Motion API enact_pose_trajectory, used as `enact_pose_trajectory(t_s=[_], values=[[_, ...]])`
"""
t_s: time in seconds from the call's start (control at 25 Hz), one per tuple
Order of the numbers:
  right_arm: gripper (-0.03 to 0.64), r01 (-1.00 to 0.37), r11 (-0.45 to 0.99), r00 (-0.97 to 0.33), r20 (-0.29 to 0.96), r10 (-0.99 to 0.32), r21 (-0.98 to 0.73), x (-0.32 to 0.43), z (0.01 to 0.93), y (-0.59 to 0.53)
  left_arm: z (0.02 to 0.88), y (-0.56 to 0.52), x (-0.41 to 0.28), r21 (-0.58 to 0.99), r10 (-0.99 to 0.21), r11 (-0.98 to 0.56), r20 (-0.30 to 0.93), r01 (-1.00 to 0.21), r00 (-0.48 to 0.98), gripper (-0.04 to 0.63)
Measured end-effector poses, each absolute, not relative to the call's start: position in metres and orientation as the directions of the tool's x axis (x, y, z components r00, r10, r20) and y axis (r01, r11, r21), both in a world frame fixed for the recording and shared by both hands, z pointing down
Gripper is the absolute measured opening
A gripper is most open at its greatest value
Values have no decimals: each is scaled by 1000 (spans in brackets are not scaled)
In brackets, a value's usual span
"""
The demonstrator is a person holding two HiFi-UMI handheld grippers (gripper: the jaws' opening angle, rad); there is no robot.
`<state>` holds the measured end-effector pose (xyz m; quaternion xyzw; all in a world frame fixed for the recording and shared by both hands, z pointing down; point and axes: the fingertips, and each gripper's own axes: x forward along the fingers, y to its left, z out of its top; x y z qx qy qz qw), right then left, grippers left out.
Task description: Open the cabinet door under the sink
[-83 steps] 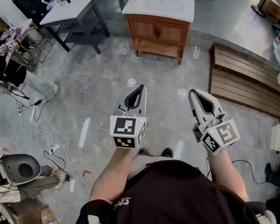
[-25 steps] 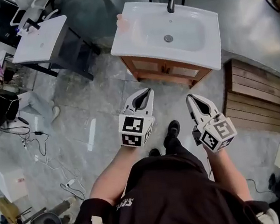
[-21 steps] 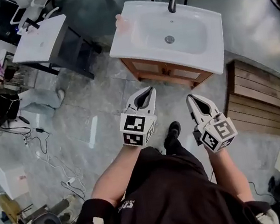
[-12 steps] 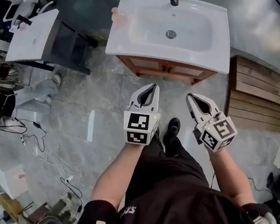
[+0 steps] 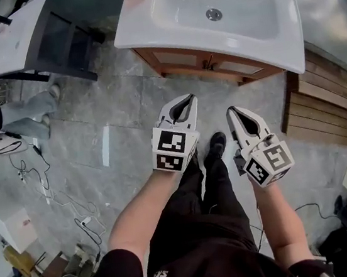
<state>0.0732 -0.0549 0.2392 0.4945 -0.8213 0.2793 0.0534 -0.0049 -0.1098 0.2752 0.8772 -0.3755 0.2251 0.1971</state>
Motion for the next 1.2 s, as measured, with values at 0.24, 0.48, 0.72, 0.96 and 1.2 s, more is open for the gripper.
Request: enact_pose_trajectory(t_s=[0.24,0.48,0.72,0.96,1.2], values=[[14,-849,333,-489,368,-791,-411,64,298,-62,339,-124,3,166,-539,-673,558,-720,632,19],[14,-870,292,-450,401,-798,-397,77,358,-75,396,-148,13,174,-528,-680,558,-712,641,20],[14,-879,277,-434,409,-803,-388,90,410,-88,453,-171,34,198,-506,-688,559,-698,657,20],[14,-871,262,-443,438,-782,-415,90,465,-81,503,-189,53,196,-486,-699,577,-688,657,21],[14,-866,247,-447,452,-772,-435,94,488,-73,538,-210,66,188,-472,-696,607,-693,639,118]])
